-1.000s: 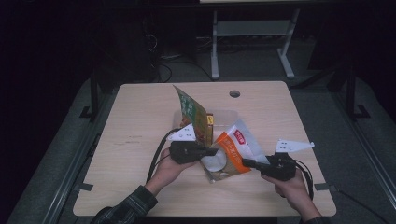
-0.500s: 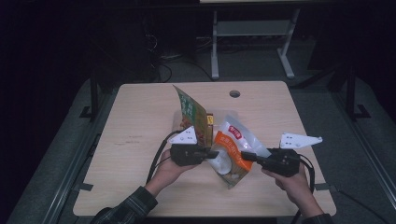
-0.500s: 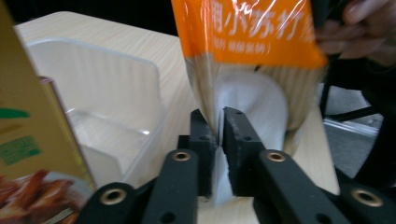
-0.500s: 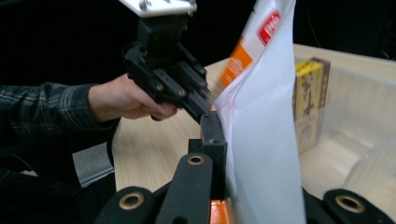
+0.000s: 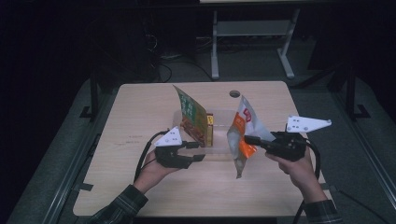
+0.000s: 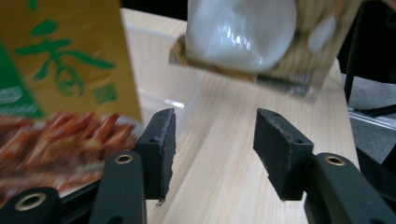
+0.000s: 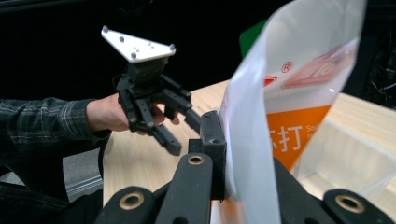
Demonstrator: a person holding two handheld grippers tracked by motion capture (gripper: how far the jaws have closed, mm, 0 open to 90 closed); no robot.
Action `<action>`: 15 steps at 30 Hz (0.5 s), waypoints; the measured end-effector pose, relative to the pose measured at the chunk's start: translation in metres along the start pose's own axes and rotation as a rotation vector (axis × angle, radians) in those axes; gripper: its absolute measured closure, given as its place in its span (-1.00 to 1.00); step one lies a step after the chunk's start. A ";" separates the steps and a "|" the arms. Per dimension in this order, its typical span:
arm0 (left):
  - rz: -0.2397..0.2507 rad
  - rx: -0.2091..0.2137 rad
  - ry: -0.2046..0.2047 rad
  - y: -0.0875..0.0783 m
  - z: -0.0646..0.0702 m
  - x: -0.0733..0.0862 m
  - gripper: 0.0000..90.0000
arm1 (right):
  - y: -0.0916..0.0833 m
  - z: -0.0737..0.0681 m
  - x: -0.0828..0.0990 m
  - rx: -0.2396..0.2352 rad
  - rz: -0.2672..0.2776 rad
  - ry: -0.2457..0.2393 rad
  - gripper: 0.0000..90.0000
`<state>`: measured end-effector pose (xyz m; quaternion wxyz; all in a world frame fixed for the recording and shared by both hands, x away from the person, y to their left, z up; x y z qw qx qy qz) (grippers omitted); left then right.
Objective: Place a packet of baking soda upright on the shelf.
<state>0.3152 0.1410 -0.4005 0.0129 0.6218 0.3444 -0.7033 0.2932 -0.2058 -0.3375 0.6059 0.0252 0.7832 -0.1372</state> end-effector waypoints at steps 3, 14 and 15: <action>-0.039 -0.023 0.018 -0.006 -0.002 0.008 -0.03 | 0.001 0.005 -0.010 -0.002 -0.009 -0.014 1.00; -0.147 -0.060 -0.006 -0.030 -0.005 0.043 -0.29 | 0.021 0.032 -0.032 0.020 -0.059 -0.039 1.00; -0.156 -0.065 -0.019 -0.033 -0.006 0.046 -0.30 | 0.022 0.034 -0.033 0.022 -0.063 -0.037 1.00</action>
Point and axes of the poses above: each handheld gripper's, and its own axes: y roughly forward along the jaws, x roughly out of its underside, z roughly to its right, the point moved 1 cm from there along y, roughly forward along the jaws, and after that the axes turned 10 degrees about -x, right-handed, at the moved point
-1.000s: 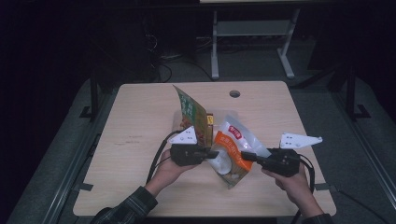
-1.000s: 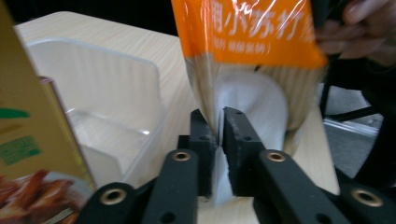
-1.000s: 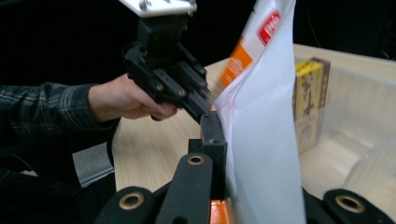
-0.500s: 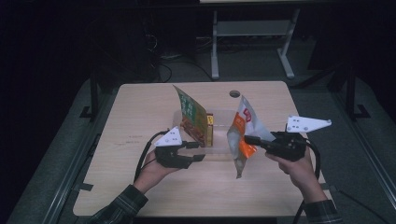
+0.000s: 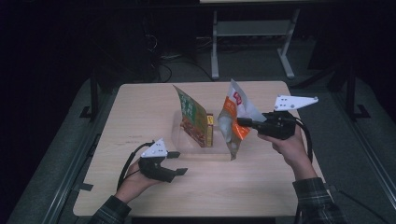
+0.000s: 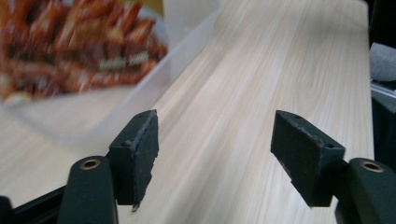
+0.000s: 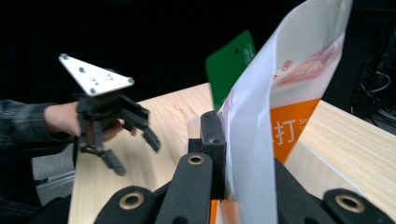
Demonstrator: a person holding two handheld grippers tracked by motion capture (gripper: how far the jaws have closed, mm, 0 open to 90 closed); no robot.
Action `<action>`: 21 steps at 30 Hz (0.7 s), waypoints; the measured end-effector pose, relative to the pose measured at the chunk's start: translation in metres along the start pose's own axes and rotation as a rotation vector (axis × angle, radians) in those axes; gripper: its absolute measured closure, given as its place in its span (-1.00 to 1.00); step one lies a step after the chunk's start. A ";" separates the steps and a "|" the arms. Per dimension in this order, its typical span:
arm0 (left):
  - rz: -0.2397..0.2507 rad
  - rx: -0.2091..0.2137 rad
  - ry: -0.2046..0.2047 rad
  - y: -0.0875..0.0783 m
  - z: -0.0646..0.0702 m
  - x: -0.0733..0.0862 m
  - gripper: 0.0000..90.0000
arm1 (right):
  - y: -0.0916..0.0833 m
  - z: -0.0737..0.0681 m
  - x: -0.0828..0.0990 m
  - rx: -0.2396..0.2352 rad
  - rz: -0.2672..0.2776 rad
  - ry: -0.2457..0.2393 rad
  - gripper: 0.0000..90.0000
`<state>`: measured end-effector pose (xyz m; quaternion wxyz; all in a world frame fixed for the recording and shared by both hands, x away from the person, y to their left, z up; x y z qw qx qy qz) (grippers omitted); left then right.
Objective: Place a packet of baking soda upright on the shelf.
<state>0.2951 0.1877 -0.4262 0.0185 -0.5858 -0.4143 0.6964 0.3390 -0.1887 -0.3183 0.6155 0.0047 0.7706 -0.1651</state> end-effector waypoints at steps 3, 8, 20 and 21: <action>-0.022 -0.021 -0.019 -0.005 -0.004 0.010 -0.39 | 0.005 0.012 0.000 -0.003 -0.011 0.018 1.00; -0.056 -0.061 -0.038 -0.014 -0.010 0.023 -0.44 | 0.009 0.026 -0.001 0.003 -0.028 0.027 1.00; -0.090 -0.108 -0.086 -0.024 -0.010 0.039 -0.46 | 0.016 0.056 -0.002 -0.005 -0.065 0.033 1.00; -0.090 -0.108 -0.086 -0.024 -0.010 0.039 -0.47 | 0.017 0.059 -0.001 -0.006 -0.072 0.038 1.00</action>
Point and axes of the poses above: each handheld gripper's, and its own axes: y roughly forward along the jaws, x roughly out of its underside, z roughly to its right, the point moved 1 cm from there along y, roughly forward along the jaws, and after that the axes turned 10 degrees about -x, right-handed, at the moved point
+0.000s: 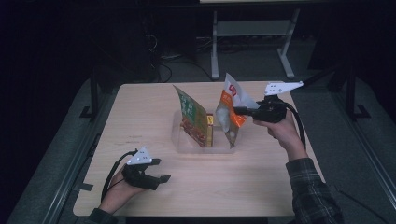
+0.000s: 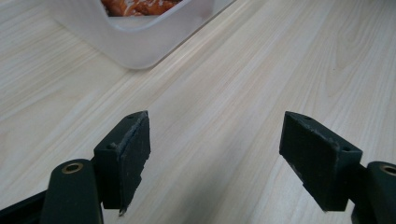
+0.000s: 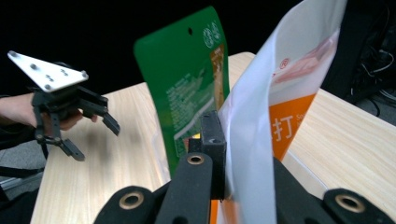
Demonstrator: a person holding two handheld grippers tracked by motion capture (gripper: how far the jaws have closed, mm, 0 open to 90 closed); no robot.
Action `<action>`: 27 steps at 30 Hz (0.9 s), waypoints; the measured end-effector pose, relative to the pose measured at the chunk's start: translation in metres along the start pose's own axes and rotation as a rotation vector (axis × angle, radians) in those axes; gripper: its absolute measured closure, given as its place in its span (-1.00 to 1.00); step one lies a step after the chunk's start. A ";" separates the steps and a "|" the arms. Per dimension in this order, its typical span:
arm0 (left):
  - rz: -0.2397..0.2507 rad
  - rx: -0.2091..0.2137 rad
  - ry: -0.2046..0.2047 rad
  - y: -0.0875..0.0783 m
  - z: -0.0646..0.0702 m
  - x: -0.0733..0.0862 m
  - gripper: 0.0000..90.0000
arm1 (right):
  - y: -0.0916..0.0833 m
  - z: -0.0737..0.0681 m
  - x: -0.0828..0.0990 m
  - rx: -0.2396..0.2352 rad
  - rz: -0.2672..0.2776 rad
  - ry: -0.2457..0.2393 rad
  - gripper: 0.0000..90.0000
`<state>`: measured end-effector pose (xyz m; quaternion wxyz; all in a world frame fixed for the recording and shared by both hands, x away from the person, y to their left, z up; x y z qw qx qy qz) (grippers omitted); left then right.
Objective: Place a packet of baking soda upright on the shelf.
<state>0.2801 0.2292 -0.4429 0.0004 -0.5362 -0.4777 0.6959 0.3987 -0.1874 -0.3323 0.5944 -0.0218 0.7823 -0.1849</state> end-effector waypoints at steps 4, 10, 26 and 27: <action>-0.004 -0.015 -0.008 -0.003 -0.002 0.004 -0.48 | 0.005 0.010 0.004 0.009 -0.029 0.009 1.00; -0.011 -0.020 -0.014 -0.005 -0.001 0.007 -0.50 | 0.016 0.020 0.012 0.013 -0.084 0.030 1.00; -0.025 -0.006 0.008 -0.001 0.000 0.007 -0.52 | 0.023 0.021 0.026 0.039 -0.154 0.039 1.00; -0.025 -0.006 0.008 -0.001 0.000 0.007 -0.52 | 0.022 0.020 0.026 0.041 -0.156 0.041 1.00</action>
Point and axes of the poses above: each handheld gripper's, and its own axes: y roughly forward along the jaws, x roughly out of its underside, z roughly to its right, the point moved 1 cm from there along y, roughly forward along the jaws, and after that the axes turned 10 degrees about -x, right-handed, at the moved point
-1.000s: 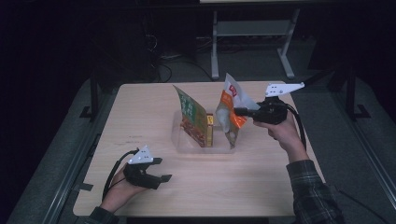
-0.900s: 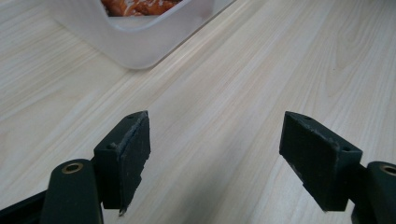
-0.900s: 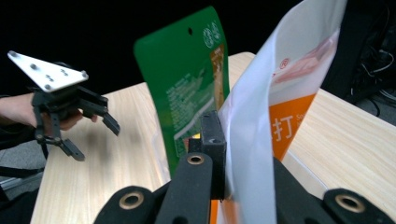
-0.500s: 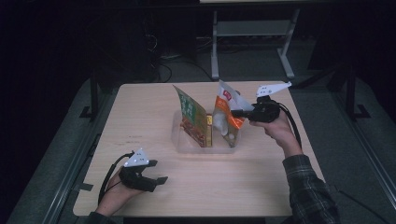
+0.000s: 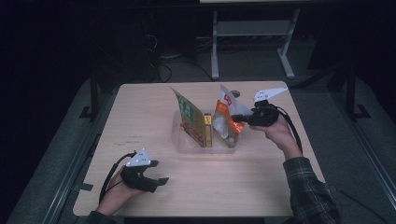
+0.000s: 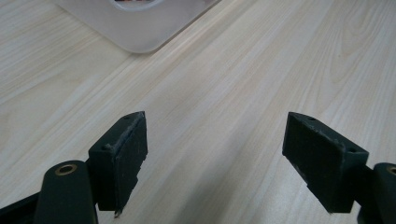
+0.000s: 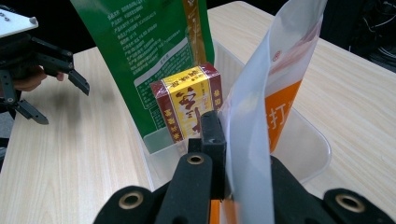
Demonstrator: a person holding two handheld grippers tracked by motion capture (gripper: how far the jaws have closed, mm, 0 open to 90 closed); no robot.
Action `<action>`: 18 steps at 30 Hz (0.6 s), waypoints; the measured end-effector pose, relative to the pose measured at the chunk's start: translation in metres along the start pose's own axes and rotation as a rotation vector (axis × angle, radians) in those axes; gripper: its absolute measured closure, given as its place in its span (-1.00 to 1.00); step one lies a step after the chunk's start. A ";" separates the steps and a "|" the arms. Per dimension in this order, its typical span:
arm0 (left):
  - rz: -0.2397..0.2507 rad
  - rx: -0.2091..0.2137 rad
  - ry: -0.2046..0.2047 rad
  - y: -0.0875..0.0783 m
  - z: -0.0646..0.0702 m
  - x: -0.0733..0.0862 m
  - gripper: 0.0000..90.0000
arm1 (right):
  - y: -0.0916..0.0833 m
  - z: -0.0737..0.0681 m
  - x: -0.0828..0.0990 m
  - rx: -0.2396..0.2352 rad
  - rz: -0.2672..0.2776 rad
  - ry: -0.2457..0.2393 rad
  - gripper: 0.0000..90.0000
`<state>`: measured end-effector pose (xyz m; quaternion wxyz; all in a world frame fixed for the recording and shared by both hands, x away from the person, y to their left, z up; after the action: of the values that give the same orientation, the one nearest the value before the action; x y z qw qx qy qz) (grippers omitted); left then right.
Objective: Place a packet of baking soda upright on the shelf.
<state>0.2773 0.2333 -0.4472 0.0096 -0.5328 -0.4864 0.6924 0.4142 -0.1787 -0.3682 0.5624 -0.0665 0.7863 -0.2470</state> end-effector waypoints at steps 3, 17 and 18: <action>-0.005 0.006 0.001 0.002 0.001 0.000 -0.52 | 0.001 -0.001 0.001 0.006 -0.005 0.000 1.00; -0.015 0.026 0.019 0.008 0.002 -0.005 -0.53 | 0.000 -0.007 0.006 0.067 -0.015 0.023 0.35; -0.015 0.027 0.021 0.009 0.002 -0.005 -0.54 | -0.001 -0.008 0.006 0.075 -0.016 0.022 0.27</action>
<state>0.2828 0.2247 -0.4493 0.0272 -0.5365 -0.4806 0.6932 0.4048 -0.1794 -0.3706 0.5536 -0.0491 0.7822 -0.2815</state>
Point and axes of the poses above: each handheld gripper's, and its own axes: y roughly forward along the jaws, x roughly out of its underside, z roughly to its right, the point moved 1 cm from there along y, roughly forward along the jaws, and after that the axes turned 10 degrees about -x, right-handed, at the moved point
